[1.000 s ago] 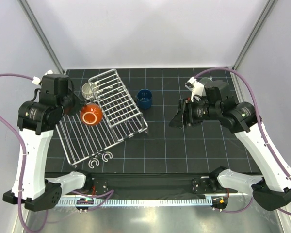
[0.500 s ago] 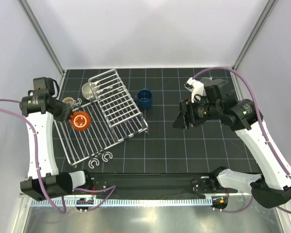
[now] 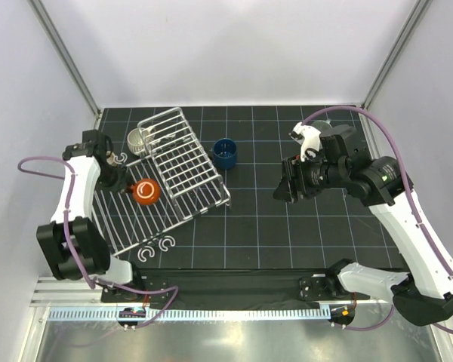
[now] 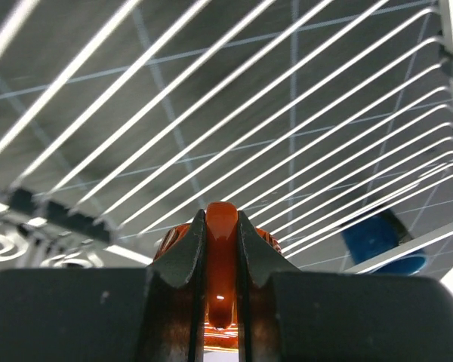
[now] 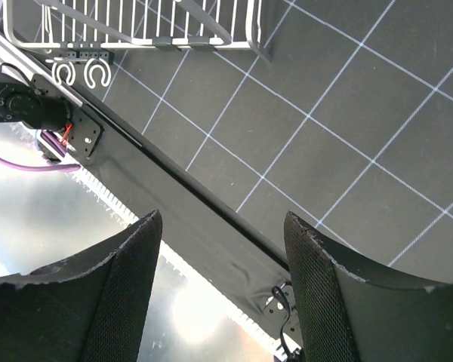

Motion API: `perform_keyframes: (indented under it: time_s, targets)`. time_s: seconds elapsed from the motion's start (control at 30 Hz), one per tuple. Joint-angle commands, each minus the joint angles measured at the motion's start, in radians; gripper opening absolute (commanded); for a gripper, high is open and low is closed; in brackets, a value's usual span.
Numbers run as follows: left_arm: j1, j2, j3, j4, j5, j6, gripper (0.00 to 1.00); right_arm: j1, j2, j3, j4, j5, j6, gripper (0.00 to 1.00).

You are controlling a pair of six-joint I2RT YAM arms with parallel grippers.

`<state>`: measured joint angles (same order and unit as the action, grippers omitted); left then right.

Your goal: Load the cups into the dish rack

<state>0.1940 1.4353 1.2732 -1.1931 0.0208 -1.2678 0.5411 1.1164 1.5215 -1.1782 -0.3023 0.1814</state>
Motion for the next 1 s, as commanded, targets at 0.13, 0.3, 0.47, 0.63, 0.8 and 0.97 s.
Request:
perform_keyframes:
  time_s: [0.13, 0.3, 0.47, 0.63, 0.8, 0.97]
  targets:
    - [-0.053, 0.082, 0.009, 0.127, 0.079, -0.108, 0.0, 0.005, -0.018, 0.014, -0.018, 0.057, -0.008, 0.67]
    - [-0.093, 0.166, 0.009, 0.122, 0.134, -0.182, 0.0, 0.005, -0.009, 0.014, -0.029, 0.069, 0.006, 0.67]
    - [-0.12, 0.157, -0.06, 0.213, 0.172, -0.316, 0.0, 0.003, -0.012, 0.016, -0.043, 0.098, 0.012, 0.67]
    - [-0.151, 0.184, -0.012, 0.159, 0.136, -0.35, 0.0, 0.003, -0.007, 0.014, -0.044, 0.101, 0.012, 0.67]
    - [-0.18, 0.18, -0.026, 0.162, 0.105, -0.444, 0.0, 0.005, -0.001, 0.022, -0.046, 0.094, 0.009, 0.67]
    - [-0.232, 0.188, -0.043, 0.208, 0.08, -0.536, 0.0, 0.005, 0.002, 0.023, -0.047, 0.091, 0.007, 0.67]
